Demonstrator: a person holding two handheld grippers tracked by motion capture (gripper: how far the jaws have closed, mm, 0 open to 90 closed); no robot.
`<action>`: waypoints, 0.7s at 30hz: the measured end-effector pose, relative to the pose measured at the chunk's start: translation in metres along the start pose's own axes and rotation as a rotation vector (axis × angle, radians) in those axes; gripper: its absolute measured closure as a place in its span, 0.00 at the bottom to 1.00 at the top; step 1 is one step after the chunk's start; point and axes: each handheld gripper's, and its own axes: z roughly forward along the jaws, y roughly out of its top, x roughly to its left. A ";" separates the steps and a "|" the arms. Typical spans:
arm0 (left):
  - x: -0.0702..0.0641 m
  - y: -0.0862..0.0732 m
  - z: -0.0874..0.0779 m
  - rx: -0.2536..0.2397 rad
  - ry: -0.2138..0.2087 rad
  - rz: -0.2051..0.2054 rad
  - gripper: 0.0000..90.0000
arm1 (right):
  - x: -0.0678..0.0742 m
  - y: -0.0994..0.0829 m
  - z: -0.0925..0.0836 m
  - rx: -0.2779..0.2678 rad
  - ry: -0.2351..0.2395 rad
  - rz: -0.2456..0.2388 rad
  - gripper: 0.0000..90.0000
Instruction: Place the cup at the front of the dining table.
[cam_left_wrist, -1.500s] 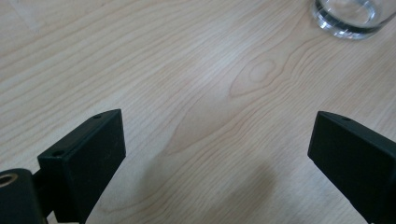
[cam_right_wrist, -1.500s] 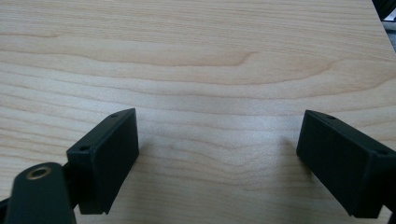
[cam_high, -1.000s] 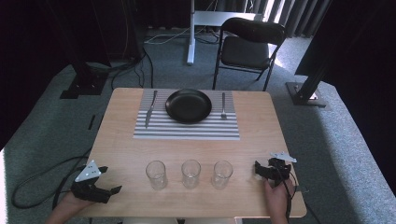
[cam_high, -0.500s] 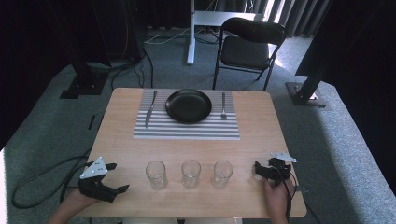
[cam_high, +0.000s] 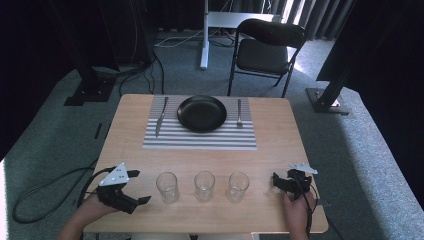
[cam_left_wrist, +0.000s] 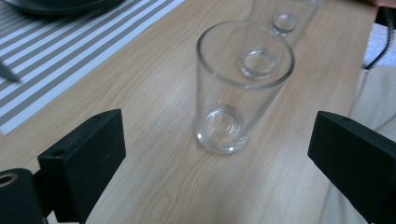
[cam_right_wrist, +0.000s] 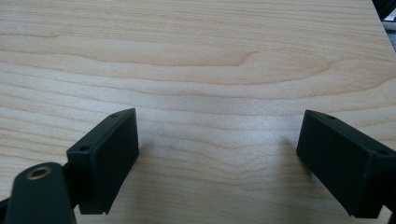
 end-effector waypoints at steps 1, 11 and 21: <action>0.000 0.002 0.001 0.002 -0.003 0.007 0.05 | 0.000 0.000 0.000 0.000 0.000 -0.001 0.14; -0.002 0.018 0.009 -0.006 -0.052 0.022 0.05 | 0.000 0.000 0.000 -0.001 0.000 -0.001 0.14; -0.004 0.032 0.021 0.001 -0.079 0.036 0.05 | 0.000 0.000 0.000 -0.001 0.000 -0.001 0.14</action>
